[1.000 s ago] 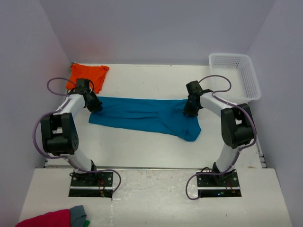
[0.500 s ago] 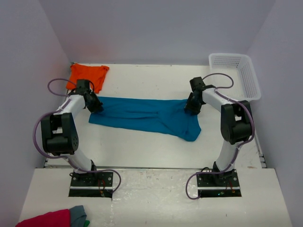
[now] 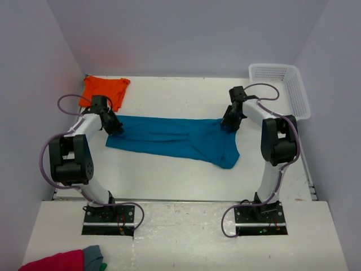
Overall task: Fold and stack the t-shirts
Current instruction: Fold the other side of the tshirt into a rectangle
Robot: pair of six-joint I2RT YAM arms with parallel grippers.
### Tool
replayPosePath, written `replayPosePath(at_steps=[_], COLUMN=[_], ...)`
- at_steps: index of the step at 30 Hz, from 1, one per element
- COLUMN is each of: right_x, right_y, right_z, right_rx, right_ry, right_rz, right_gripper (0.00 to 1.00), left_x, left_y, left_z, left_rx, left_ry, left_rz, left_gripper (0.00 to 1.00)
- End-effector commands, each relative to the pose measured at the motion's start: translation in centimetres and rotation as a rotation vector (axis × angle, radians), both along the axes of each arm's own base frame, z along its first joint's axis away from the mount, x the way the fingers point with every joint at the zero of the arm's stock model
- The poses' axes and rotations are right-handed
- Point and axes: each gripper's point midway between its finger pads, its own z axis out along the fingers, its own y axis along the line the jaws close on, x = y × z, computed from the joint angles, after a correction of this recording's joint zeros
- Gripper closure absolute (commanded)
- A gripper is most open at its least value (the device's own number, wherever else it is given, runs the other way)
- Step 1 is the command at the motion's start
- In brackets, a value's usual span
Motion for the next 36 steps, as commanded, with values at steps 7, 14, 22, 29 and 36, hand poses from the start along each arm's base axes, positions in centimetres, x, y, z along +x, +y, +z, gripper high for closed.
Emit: replayPosePath(at_steps=[7, 14, 22, 29, 36], right_x=[0.6, -0.4, -0.8, -0.5, 0.0], right_y=[0.2, 0.5, 0.5, 0.7, 0.8], right_z=[0.9, 0.7, 0.6, 0.4, 0.3], right_rx=[0.024, 0.043, 0.041, 0.042, 0.037], right_ry=[0.016, 0.053, 0.103, 0.136, 0.167], right_rz=[0.040, 0.059, 0.080, 0.094, 0.104], right_gripper=[0.62, 0.62, 0.66, 0.65, 0.63], left_x=[0.4, 0.5, 0.5, 0.3, 0.0], left_y=[-0.4, -0.6, -0.7, -0.9, -1.2], left_z=[0.5, 0.8, 1.2, 1.0, 0.6], left_rx=[-0.010, -0.019, -0.022, -0.037, -0.048], left_ry=[-0.029, -0.039, -0.048, -0.051, -0.043], left_rz=[-0.032, -0.032, -0.033, -0.031, -0.040], left_gripper=[1.00, 1.00, 1.00, 1.00, 1.00])
